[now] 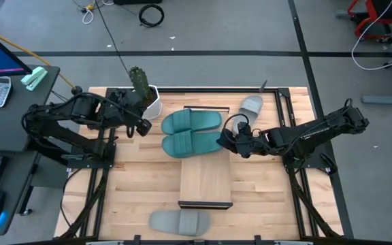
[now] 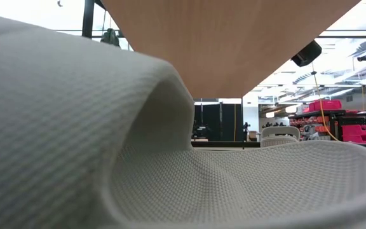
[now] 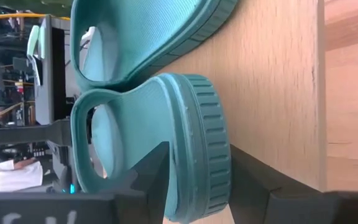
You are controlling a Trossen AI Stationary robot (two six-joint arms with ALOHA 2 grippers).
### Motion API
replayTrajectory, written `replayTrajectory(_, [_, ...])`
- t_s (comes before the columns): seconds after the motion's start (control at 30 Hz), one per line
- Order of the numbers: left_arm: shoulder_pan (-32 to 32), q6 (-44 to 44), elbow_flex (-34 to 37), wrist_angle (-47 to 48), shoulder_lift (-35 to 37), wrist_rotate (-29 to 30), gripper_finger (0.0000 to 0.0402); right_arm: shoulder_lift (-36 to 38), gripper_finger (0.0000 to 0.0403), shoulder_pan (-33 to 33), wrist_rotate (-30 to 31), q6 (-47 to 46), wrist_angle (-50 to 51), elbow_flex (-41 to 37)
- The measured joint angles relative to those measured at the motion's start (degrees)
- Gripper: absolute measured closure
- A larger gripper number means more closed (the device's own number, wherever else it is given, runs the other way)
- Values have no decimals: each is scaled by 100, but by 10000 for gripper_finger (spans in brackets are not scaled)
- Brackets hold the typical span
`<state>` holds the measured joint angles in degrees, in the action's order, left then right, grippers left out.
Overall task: Pick and place slides into the shelf
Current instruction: Put the green slide on the shelf
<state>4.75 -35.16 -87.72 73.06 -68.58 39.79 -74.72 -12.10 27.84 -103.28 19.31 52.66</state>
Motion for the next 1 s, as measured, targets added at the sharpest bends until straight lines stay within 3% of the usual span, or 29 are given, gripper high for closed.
replayTrajectory(0.57, [-2, -2, 0, -3, 0, 2, 380, 10, 215, 0, -404, -150, 47, 0])
replayTrajectory(1.0, [-2, 134, 0, -9, 0, 2, 373, 13, 241, -2, -739, -208, 311, 0])
